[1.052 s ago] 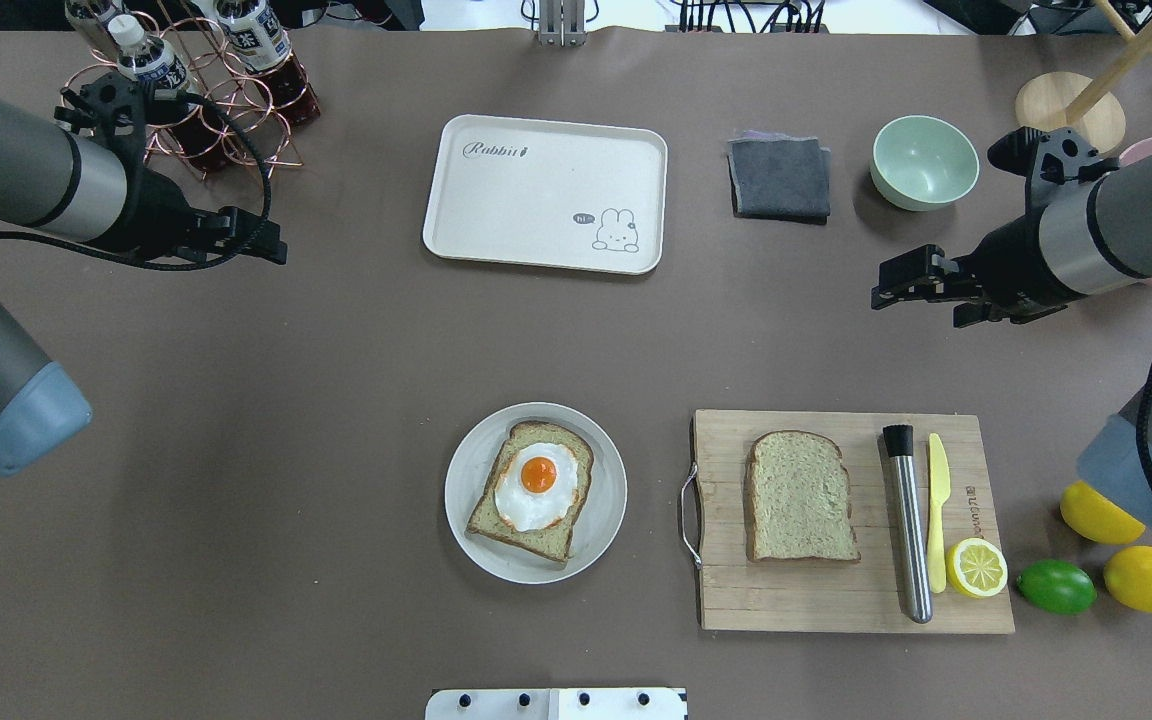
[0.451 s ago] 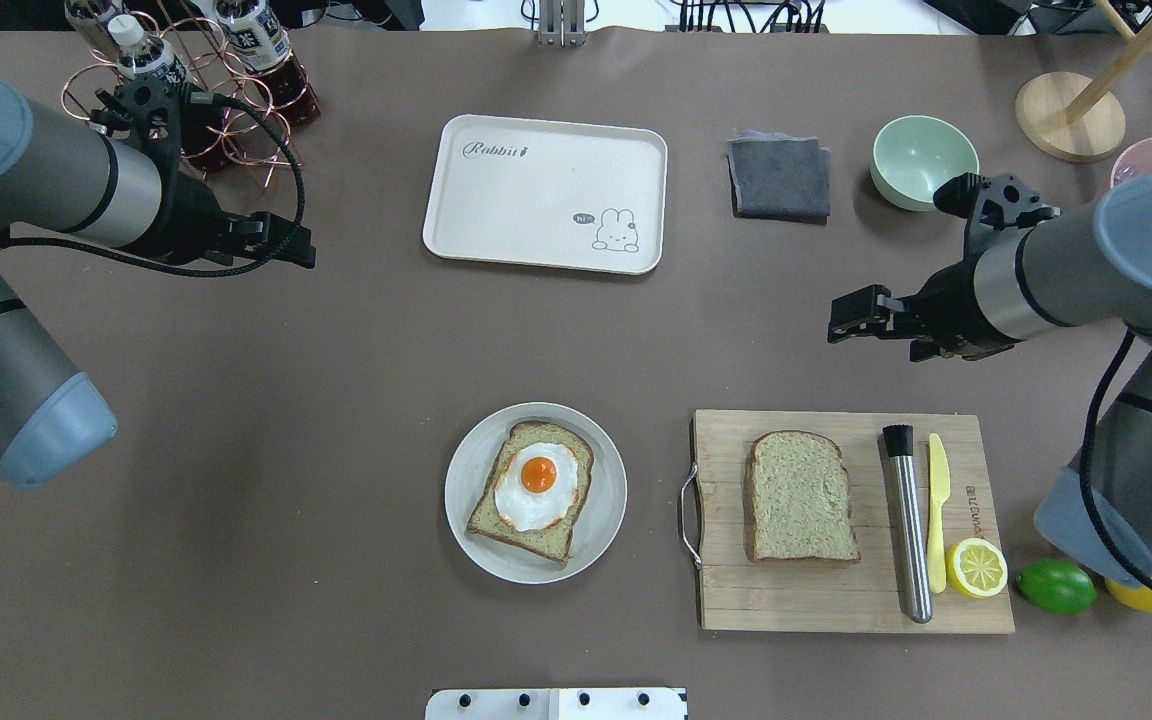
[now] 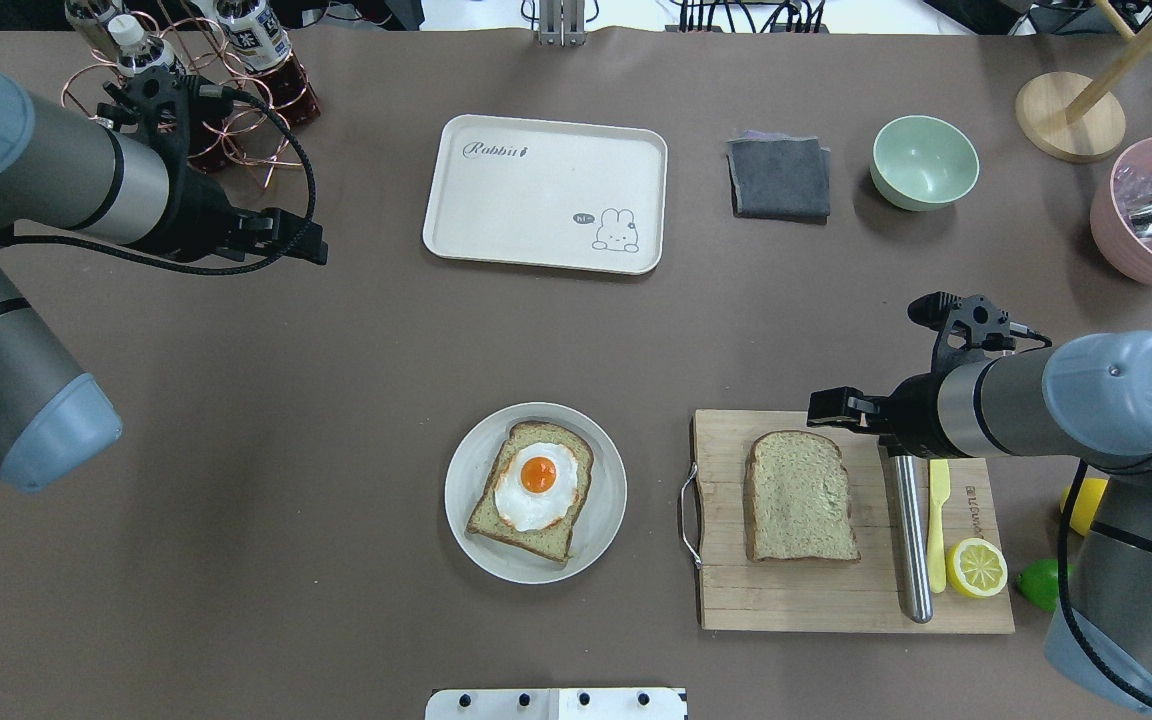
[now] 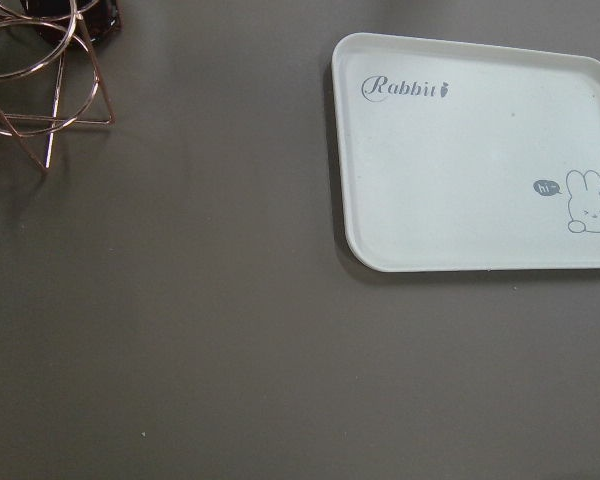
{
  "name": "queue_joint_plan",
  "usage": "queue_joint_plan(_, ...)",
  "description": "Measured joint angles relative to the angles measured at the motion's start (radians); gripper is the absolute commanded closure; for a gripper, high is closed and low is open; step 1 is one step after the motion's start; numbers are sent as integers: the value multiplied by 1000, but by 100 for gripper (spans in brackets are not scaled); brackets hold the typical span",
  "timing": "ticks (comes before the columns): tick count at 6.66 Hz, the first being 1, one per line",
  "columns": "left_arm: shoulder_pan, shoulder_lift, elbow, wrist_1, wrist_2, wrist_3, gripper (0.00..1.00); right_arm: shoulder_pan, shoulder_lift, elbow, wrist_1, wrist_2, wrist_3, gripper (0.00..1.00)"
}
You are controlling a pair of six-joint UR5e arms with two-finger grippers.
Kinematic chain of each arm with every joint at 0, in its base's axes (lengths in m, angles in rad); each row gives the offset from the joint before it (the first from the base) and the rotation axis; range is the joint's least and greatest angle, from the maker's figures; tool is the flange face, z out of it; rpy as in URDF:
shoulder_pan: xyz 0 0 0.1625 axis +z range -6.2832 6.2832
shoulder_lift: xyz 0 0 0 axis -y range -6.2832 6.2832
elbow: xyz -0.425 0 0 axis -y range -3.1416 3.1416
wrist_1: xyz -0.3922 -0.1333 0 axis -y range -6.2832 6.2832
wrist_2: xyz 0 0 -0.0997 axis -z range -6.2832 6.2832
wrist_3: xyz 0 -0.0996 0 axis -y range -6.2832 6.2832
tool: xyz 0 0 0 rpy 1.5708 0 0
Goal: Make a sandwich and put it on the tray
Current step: 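Lower the right gripper and grasp the bread slice on the board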
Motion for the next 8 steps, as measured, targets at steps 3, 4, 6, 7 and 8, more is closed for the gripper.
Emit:
queue_joint_plan(3,-1,0,-6,0,0,0,3,-32,-14,-12,11,-22,0,32)
queue_joint_plan(4,-1,0,-7,0,0,0,3,-43,-17,-21,17,-33,0,35)
queue_joint_plan(6,-2,0,-8,0,0,0,3,-56,-20,-44,38,-43,0,37)
queue_joint_plan(7,-2,0,-8,0,0,0,3,-62,-18,-55,41,-49,0,37)
queue_joint_plan(8,-2,0,-9,0,0,0,3,-67,-15,-64,43,-56,0,37)
